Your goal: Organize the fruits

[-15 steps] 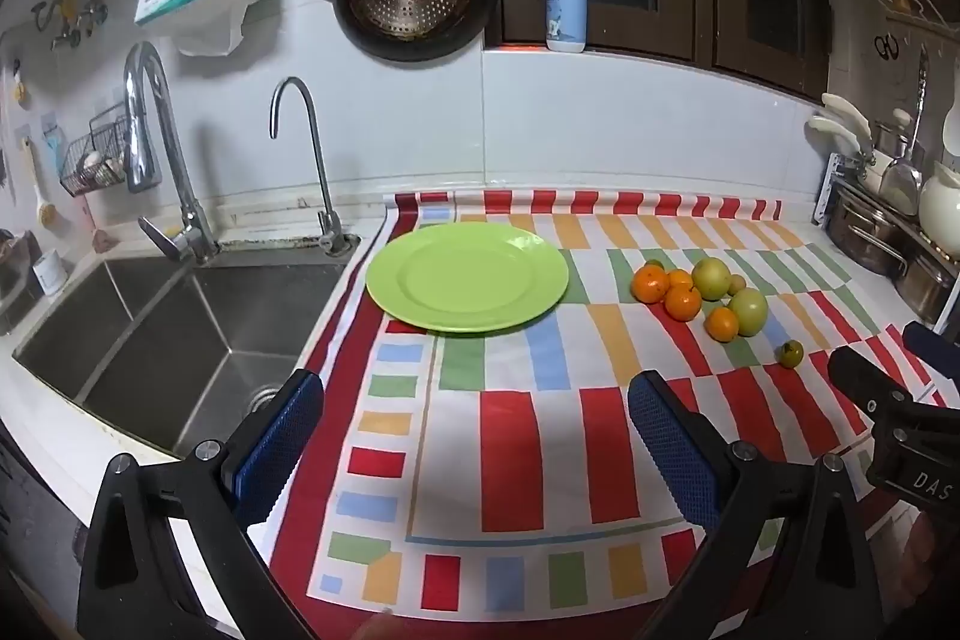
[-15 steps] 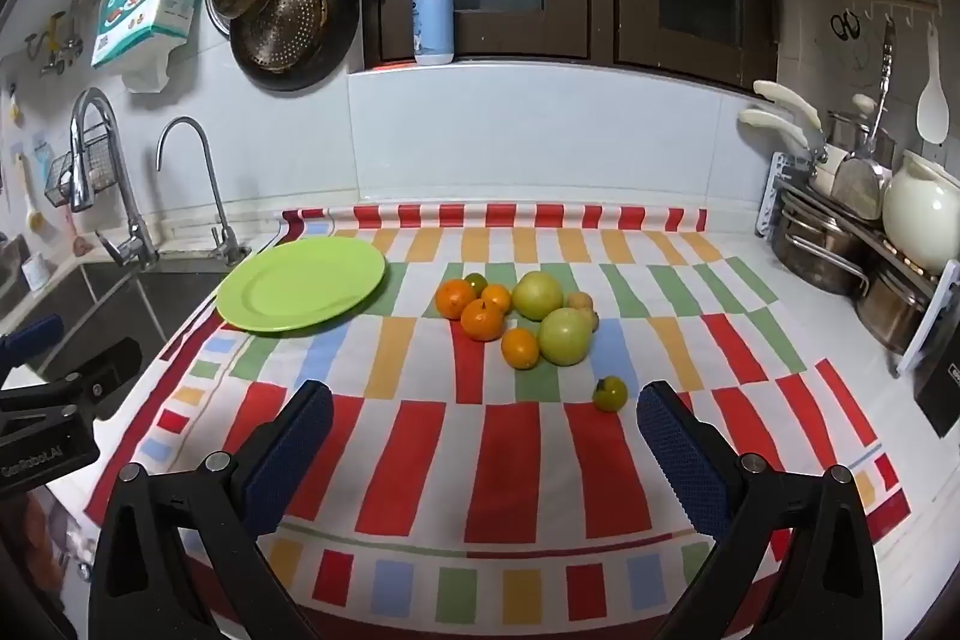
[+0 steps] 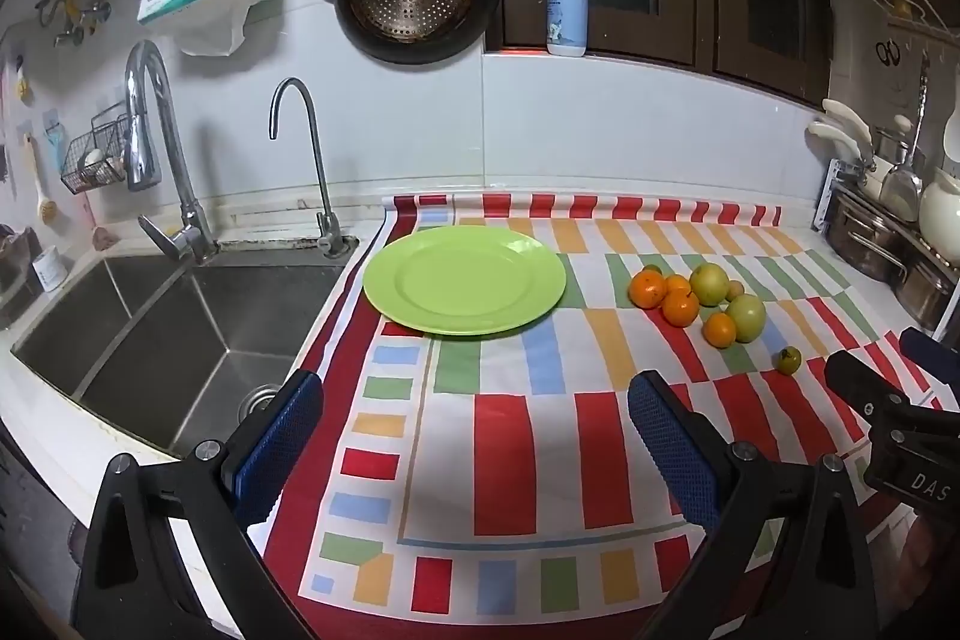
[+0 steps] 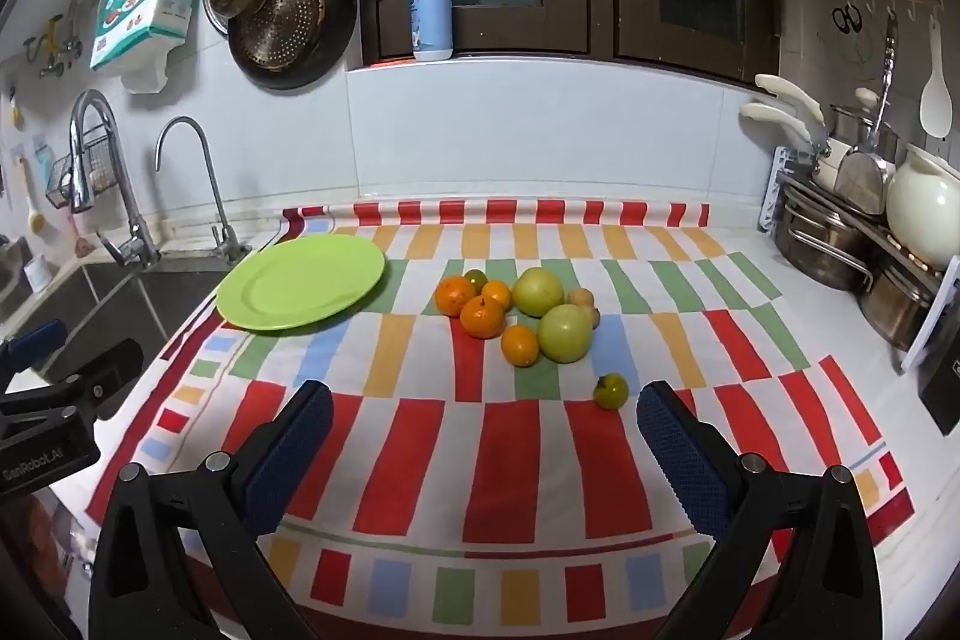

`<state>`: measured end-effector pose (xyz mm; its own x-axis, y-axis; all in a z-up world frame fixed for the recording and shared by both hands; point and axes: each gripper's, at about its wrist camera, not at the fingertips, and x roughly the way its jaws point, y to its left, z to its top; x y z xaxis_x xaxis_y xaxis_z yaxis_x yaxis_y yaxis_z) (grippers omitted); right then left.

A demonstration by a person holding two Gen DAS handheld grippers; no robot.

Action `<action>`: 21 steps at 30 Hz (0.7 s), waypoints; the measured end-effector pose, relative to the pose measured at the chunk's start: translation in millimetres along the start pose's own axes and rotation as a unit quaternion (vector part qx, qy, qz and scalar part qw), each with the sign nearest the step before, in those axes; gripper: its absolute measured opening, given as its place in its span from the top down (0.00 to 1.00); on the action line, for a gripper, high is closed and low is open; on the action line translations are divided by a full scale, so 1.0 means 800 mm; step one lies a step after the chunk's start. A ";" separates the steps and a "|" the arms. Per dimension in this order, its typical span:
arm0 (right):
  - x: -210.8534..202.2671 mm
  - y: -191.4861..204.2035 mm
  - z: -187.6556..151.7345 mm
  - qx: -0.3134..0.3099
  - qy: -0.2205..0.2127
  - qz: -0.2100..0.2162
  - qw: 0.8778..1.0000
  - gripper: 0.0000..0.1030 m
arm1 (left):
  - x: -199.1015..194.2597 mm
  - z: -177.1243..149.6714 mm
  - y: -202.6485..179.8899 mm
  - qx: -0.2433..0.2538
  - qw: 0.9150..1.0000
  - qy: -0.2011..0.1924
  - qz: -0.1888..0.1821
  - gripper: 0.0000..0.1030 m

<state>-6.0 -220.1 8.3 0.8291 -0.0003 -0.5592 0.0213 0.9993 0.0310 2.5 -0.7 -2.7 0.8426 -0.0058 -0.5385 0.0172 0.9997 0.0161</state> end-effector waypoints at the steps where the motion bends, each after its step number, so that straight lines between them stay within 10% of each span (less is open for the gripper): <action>1: 0.001 0.000 0.000 0.000 0.001 0.000 1.000 0.01 | 0.000 0.000 0.000 0.000 1.000 0.000 0.001 0.00; 21: 0.000 -0.002 0.001 0.000 0.000 0.002 1.000 0.01 | -0.003 0.002 -0.001 0.001 1.000 -0.005 0.000 0.00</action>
<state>-5.2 -221.4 8.9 0.8296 0.0038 -0.5584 0.0178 0.9993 0.0332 1.5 -1.4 -0.3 0.8484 -0.0057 -0.5294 0.0180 0.9997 0.0180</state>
